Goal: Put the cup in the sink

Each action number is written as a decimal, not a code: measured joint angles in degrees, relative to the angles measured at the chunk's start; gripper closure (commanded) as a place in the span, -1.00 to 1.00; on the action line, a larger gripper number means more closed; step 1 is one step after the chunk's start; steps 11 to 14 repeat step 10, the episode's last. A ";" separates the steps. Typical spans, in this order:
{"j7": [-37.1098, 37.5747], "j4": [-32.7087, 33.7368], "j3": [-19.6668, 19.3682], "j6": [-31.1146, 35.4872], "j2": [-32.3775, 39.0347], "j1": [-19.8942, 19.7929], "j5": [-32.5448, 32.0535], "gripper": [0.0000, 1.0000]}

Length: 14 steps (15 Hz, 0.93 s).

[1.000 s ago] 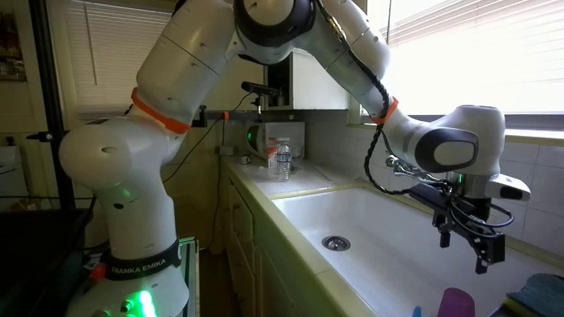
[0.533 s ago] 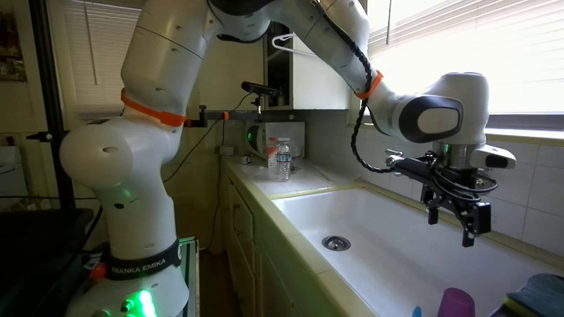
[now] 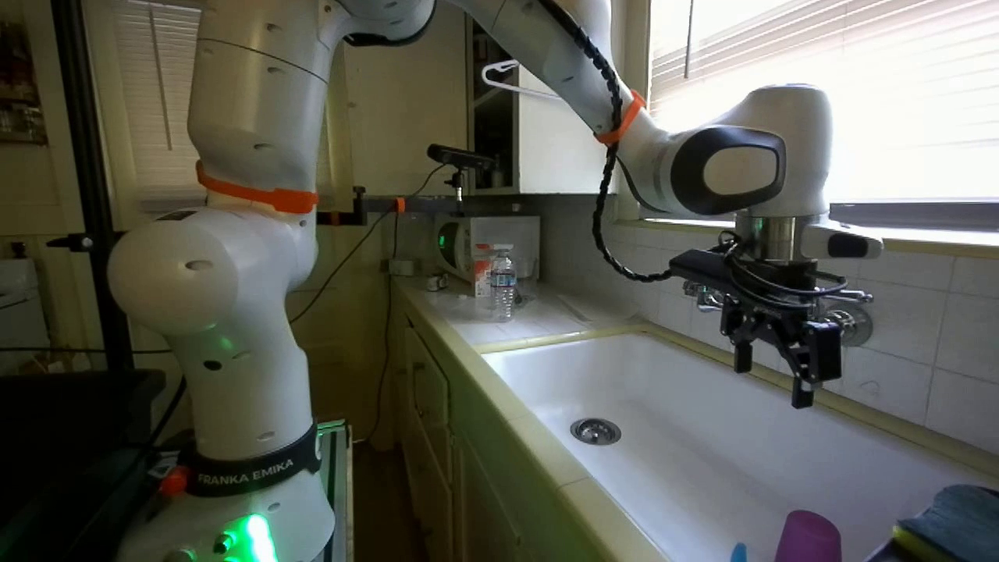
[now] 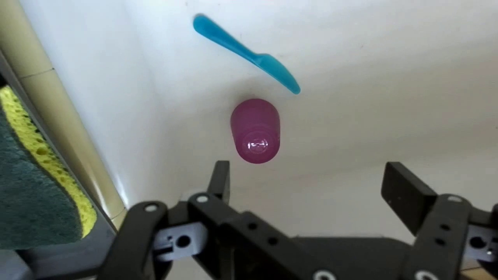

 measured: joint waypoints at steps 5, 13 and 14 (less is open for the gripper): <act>1.89 -3.56 -1.13 0.00 -4.39 0.35 -1.85 -1.00; 1.95 -3.56 -1.18 0.00 -4.59 0.39 -1.88 -1.00; 1.95 -3.56 -1.18 0.00 -4.59 0.39 -1.88 -1.00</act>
